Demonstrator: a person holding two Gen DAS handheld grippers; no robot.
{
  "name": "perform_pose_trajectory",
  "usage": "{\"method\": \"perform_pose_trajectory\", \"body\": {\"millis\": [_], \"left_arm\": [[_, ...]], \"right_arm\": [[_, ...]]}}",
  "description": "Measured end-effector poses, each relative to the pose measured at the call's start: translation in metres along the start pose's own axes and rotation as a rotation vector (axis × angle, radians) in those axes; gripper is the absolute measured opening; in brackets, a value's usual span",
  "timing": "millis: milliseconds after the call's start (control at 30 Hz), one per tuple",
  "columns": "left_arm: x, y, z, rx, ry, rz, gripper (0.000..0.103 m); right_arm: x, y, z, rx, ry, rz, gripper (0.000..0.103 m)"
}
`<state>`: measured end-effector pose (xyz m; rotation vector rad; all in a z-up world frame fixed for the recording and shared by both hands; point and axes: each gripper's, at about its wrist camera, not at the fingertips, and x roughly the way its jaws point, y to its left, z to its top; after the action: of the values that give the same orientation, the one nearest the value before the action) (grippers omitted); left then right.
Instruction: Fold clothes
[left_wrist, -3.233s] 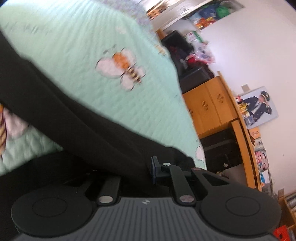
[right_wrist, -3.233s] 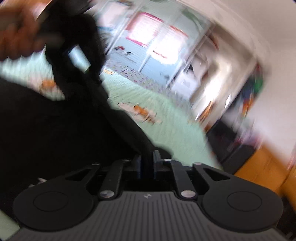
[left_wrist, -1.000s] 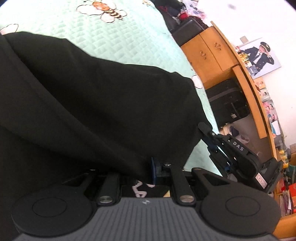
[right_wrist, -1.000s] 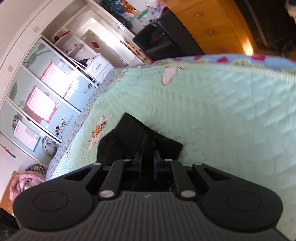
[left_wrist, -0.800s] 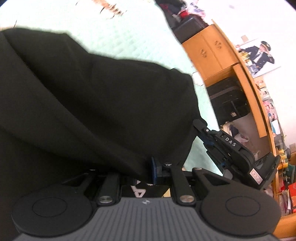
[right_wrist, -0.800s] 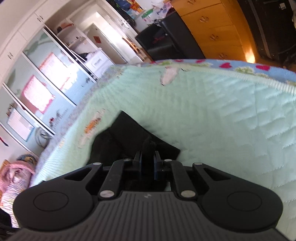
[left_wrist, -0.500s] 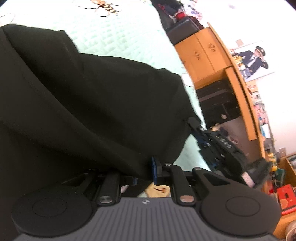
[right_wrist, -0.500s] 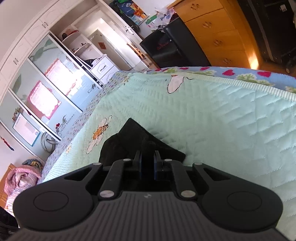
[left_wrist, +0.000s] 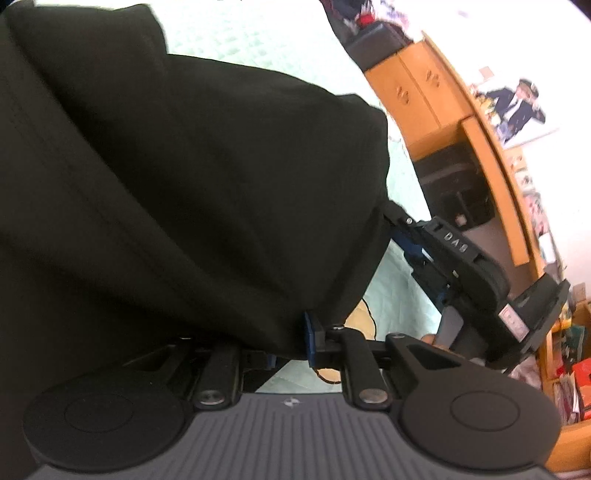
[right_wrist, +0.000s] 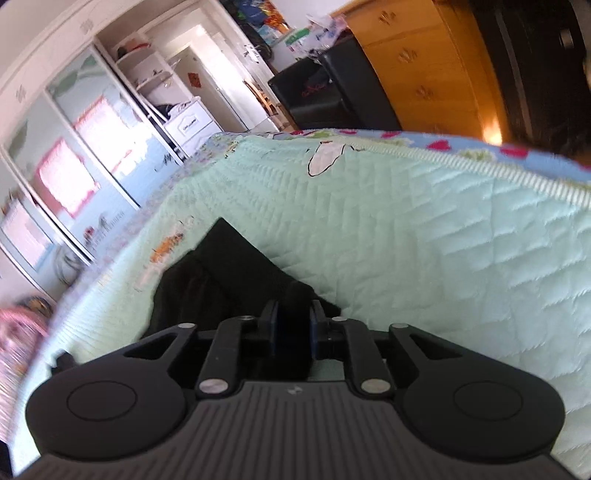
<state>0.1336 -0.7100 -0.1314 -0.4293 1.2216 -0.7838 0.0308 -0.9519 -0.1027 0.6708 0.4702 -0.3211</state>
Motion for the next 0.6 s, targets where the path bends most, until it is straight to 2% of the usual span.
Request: {"method": "perform_pose_trajectory", "body": {"millis": [67,100,167,233,267,333,433,500,600], "left_arm": [[-0.001,0.005,0.000,-0.047,-0.004,-0.032,0.017],[-0.002,0.011,0.001,-0.077,0.001,-0.056,0.019],[-0.005,0.022,0.002,-0.146,0.012,-0.105,0.027],[-0.014,0.025,0.001,-0.188,-0.006,-0.124,0.046],[-0.021,0.025,-0.001,-0.195,-0.024,-0.127,0.052],[-0.037,0.020,-0.005,-0.164,-0.064,-0.107,0.069],[-0.062,0.012,-0.013,-0.118,-0.108,-0.059,0.074],[-0.081,0.020,-0.018,-0.122,-0.102,-0.063,0.074],[-0.110,0.035,-0.029,-0.124,-0.094,-0.048,0.074]], "right_arm": [[-0.003,0.000,-0.002,-0.006,-0.001,-0.011,0.030],[-0.005,-0.001,-0.002,0.001,0.002,-0.015,0.040],[-0.011,-0.003,-0.001,0.027,0.000,-0.007,0.042],[-0.021,-0.004,0.000,0.055,-0.008,0.009,0.043],[-0.028,-0.002,-0.001,0.057,-0.019,0.009,0.043],[-0.044,0.007,-0.004,0.060,-0.048,0.003,0.044],[-0.069,0.028,-0.013,0.013,-0.101,-0.011,0.046],[-0.084,0.049,-0.019,-0.050,-0.124,0.005,0.051],[-0.089,0.082,-0.030,-0.168,-0.076,0.083,0.061]]}}
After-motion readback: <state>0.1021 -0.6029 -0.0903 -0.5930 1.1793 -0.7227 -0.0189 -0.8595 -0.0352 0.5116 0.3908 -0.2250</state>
